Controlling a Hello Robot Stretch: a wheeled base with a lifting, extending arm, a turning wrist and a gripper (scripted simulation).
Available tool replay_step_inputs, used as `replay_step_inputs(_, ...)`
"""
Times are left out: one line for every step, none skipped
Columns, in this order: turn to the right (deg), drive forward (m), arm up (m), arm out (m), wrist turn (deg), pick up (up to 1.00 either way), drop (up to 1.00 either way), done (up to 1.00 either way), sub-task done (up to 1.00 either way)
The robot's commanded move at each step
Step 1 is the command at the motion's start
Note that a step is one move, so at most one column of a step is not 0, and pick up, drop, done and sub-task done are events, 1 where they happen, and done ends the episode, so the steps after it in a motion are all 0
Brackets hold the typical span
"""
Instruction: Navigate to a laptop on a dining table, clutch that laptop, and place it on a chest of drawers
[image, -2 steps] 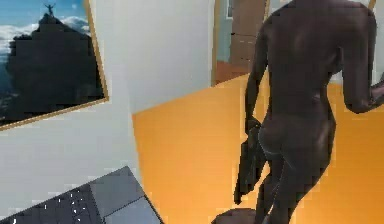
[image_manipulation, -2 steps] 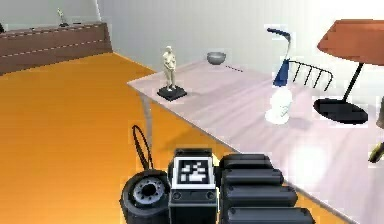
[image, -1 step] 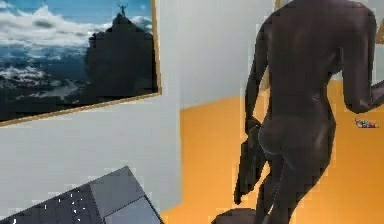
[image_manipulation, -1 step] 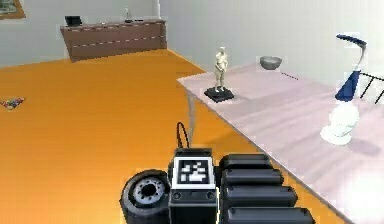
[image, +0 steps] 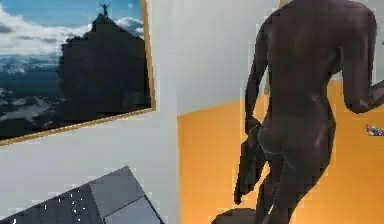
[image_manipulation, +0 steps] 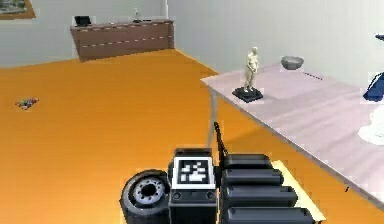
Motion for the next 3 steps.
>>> replay_step_inputs(36.0, 0.00, 0.00, 0.00, 0.0, 0.00, 0.00, 0.00, 0.00)
replay_step_inputs(0.0, 0.70, 0.00, 0.00, 0.0, 0.00, 0.00, 0.00, 0.00)
replay_step_inputs(-3.0, 0.00, 0.00, 0.00, 0.0, 0.00, 0.00, 0.00, 0.00)
